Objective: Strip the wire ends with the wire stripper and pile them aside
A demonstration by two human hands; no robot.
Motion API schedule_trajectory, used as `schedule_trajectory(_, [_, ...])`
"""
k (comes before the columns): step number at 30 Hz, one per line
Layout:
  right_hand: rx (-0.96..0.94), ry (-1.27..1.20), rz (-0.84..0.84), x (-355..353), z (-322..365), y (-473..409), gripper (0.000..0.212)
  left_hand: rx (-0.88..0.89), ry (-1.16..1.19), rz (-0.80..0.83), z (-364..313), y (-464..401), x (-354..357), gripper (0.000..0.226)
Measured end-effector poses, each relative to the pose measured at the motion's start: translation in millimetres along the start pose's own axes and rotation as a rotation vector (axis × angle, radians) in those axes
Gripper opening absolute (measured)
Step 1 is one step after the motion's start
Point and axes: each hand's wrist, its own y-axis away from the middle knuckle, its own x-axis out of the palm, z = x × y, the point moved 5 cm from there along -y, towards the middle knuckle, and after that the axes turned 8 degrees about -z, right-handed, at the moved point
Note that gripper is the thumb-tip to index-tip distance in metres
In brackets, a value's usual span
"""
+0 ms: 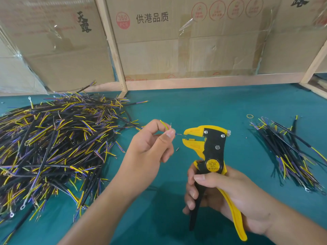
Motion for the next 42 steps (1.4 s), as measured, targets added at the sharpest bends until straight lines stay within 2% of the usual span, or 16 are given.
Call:
schedule_trajectory(18, [-0.024,-0.023,0.089,4,0,3,0.016,0.03,0.004,0.045,-1,6,8,0.019])
schedule_trajectory(27, [-0.057,-0.002,0.065,3,1,4,0.024,0.011,0.024,0.08,-1,9,13,0.019])
schedule_trajectory(42, [0.002,-0.067,-0.01,6,1,7,0.038,-0.003,-0.005,0.102,-2,11,15,0.021])
